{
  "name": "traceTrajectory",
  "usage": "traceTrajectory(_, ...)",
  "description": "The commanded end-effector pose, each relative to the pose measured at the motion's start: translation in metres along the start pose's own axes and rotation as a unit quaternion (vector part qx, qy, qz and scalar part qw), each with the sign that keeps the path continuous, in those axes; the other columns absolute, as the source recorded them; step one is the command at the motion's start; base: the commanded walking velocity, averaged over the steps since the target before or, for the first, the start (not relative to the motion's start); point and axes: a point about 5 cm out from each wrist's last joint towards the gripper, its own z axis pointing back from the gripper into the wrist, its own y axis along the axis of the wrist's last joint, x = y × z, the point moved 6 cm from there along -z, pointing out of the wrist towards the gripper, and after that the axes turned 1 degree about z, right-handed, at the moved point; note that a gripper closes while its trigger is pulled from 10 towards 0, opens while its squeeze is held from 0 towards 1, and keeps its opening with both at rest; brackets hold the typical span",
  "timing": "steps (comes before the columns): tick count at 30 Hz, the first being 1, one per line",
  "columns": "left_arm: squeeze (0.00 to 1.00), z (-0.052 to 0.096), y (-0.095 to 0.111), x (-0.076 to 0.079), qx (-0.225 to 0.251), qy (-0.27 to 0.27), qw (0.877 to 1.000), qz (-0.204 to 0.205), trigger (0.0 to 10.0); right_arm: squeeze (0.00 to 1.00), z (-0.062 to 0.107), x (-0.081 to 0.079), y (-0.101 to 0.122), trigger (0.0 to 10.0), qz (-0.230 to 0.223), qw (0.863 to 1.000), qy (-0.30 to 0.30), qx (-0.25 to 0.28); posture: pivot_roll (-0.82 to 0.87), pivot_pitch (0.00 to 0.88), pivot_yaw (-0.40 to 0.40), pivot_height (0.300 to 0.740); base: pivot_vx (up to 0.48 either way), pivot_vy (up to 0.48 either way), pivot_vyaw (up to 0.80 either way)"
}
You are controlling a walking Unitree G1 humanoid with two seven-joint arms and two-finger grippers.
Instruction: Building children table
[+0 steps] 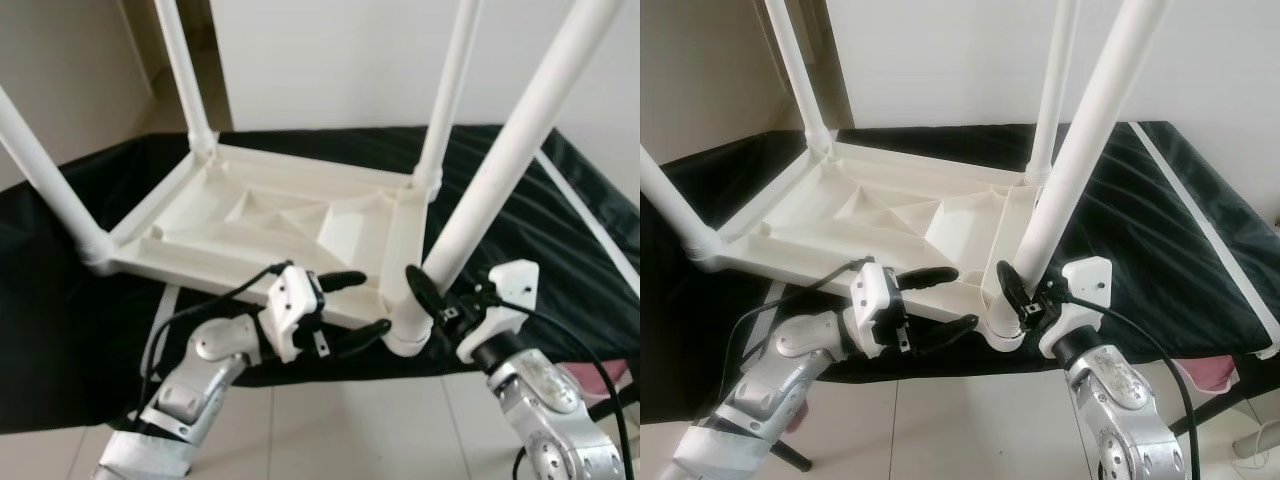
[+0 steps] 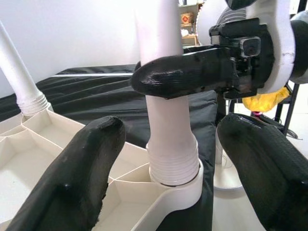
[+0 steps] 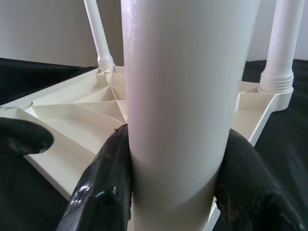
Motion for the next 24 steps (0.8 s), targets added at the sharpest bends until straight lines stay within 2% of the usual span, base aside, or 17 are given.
traceTrajectory(1, 0.0, 0.001, 0.001, 0.0, -0.002, 0.001, 1.0, -0.006, 10.0, 0.0, 0.0, 0.009, -0.03, 10.0, -0.024, 0.997, -0.031, -0.069, -0.03, 0.049, 0.002, 0.74, 0.0, 0.0, 0.0)
traceTrajectory(4, 0.0, 0.0, 0.002, 0.001, -0.001, 0.002, 1.0, -0.004, 10.0, 0.0, -0.003, 0.013, -0.029, 10.0, -0.029, 0.996, -0.045, -0.076, -0.03, 0.052, 0.005, 0.74, 0.0, 0.0, 0.0)
traceTrajectory(7, 0.0, 0.001, 0.002, 0.0, -0.002, 0.004, 1.0, -0.005, 10.0, 0.0, -0.003, 0.028, -0.036, 10.0, -0.046, 0.989, -0.092, -0.106, -0.02, 0.054, 0.005, 0.74, 0.0, 0.0, 0.0)
traceTrajectory(10, 0.0, 0.002, 0.002, 0.0, -0.002, 0.006, 1.0, -0.005, 10.0, 0.0, -0.002, 0.029, -0.038, 10.0, -0.052, 0.988, -0.097, -0.112, -0.02, 0.054, 0.005, 0.74, 0.0, 0.0, 0.0)
traceTrajectory(13, 0.0, 0.002, 0.003, -0.001, -0.002, 0.008, 1.0, -0.006, 10.0, 0.0, -0.002, 0.031, -0.033, 10.0, -0.031, 0.99, -0.101, -0.094, -0.02, 0.055, 0.004, 0.74, 0.0, 0.0, 0.0)
traceTrajectory(16, 0.0, 0.002, 0.003, -0.002, -0.002, 0.011, 1.0, -0.007, 10.0, 0.0, 0.002, 0.027, -0.025, 10.0, 0.037, 0.994, -0.085, -0.049, -0.03, 0.059, 0.008, 0.74, 0.0, 0.0, 0.0)
traceTrajectory(21, 0.0, 0.003, 0.005, -0.005, -0.003, 0.015, 1.0, -0.01, 10.0, 0.0, 0.01, 0.02, -0.019, 10.0, 0.034, 0.997, -0.067, -0.007, -0.03, 0.06, 0.014, 0.74, 0.0, 0.0, 0.0)
traceTrajectory(24, 0.0, 0.003, 0.005, -0.007, -0.003, 0.017, 1.0, -0.012, 10.0, 0.0, 0.012, 0.018, -0.018, 10.0, 0.036, 0.997, -0.062, -0.001, -0.03, 0.059, 0.015, 0.74, 0.0, 0.0, 0.0)
